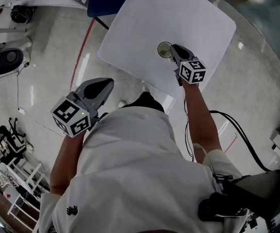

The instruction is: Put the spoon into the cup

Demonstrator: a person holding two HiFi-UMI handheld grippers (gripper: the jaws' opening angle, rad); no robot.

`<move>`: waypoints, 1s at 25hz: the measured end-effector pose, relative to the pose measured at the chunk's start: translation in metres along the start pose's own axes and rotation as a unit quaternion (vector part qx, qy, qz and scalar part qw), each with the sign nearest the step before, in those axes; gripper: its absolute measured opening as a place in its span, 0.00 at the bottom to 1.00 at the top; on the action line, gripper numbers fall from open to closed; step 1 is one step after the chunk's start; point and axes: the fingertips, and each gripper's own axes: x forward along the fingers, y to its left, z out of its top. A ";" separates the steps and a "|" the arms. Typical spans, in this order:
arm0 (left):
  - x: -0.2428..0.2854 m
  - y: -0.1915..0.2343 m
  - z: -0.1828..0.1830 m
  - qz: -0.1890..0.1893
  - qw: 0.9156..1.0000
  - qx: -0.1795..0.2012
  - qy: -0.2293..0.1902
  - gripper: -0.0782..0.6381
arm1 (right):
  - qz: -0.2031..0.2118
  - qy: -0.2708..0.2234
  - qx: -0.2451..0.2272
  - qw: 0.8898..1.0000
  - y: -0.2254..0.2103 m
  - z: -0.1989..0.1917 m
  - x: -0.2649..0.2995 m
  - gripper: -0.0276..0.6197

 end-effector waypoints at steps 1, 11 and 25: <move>-0.001 0.001 -0.001 0.000 1.000 -0.001 0.000 0.12 | -0.002 -0.002 -0.001 1.000 0.000 0.000 0.001 0.12; -0.004 0.005 -0.007 0.000 1.000 -0.004 -0.002 0.12 | -0.011 -0.008 0.002 1.000 -0.010 -0.003 0.002 0.13; -0.036 -0.003 -0.021 -0.008 1.000 0.001 -0.022 0.12 | -0.052 -0.035 0.008 0.998 -0.008 0.009 -0.028 0.27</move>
